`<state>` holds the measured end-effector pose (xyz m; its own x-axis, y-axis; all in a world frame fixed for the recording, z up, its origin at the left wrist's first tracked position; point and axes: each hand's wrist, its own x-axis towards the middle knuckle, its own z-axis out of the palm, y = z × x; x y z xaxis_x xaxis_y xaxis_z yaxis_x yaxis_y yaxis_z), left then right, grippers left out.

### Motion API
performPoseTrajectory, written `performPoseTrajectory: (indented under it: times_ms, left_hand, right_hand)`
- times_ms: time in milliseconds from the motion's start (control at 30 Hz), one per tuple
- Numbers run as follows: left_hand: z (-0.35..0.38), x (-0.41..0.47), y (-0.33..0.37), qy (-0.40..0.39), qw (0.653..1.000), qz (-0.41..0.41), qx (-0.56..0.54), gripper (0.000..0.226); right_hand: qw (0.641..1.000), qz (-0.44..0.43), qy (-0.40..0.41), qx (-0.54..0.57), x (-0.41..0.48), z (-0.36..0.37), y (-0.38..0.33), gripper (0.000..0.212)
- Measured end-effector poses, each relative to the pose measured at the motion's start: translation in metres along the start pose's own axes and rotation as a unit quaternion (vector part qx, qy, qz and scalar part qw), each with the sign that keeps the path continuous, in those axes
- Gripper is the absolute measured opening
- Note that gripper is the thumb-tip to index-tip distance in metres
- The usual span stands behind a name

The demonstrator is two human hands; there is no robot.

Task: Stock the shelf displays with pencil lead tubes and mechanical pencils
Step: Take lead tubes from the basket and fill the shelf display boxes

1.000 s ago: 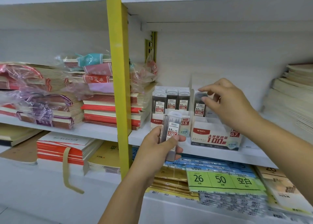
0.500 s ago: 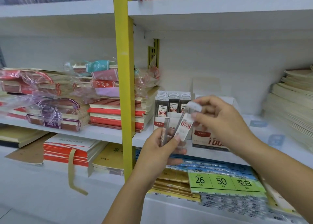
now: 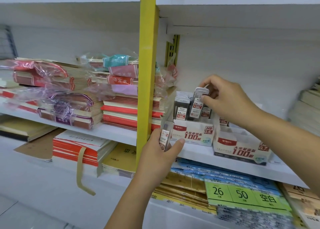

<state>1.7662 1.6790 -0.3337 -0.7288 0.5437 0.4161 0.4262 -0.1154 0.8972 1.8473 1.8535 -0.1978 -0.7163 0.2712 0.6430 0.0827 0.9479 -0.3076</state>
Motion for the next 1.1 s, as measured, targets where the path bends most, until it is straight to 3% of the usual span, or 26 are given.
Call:
performPoseTrajectory:
  times_ms: [133, 267, 367, 467, 567, 667, 733, 833, 933, 1100]
  left_hand:
    - [-0.003, 0.000, -0.002, 0.001, 1.000, 0.006, 0.005, 0.018]
    - [-0.006, 0.000, 0.000, -0.006, 1.000, 0.016, -0.001, 0.019]
    - [-0.008, -0.002, 0.002, -0.010, 1.000, 0.022, 0.005, 0.020]
    - [-0.008, -0.004, 0.006, -0.018, 0.999, 0.025, 0.030, 0.022]
    - [-0.005, -0.008, 0.013, -0.042, 0.996, 0.030, 0.068, 0.026]
    - [-0.001, -0.013, 0.019, -0.055, 0.991, 0.039, 0.113, 0.034]
    - [-0.001, -0.016, 0.024, -0.069, 0.990, 0.046, 0.116, 0.037]
    - [-0.011, -0.019, 0.027, -0.095, 0.995, -0.012, 0.001, 0.033]
    - [-0.026, -0.022, 0.025, -0.095, 0.972, -0.098, -0.191, 0.034]
    - [-0.031, -0.023, 0.029, -0.047, 0.937, -0.118, -0.326, 0.045]
  right_hand:
    - [0.996, -0.002, -0.053, -0.077, 0.010, 0.009, 0.006, 0.028]
    - [0.975, -0.046, -0.019, -0.216, 0.016, 0.016, 0.011, 0.022]
    - [0.971, -0.035, -0.003, -0.238, 0.014, 0.013, 0.009, 0.029]
    - [0.990, -0.046, 0.014, -0.130, -0.006, 0.009, -0.006, 0.021]
    - [0.995, -0.029, -0.074, 0.068, -0.036, 0.007, -0.035, 0.010]
    - [0.973, 0.017, -0.155, 0.168, -0.054, 0.014, -0.046, 0.021]
    - [0.968, 0.048, -0.159, 0.190, -0.060, 0.016, -0.045, 0.028]
    - [0.966, 0.084, -0.104, 0.222, -0.071, 0.010, -0.036, 0.026]
    - [0.956, 0.125, -0.039, 0.262, -0.086, 0.003, -0.028, 0.018]
    - [0.938, 0.149, -0.075, 0.305, -0.110, 0.003, -0.030, 0.016]
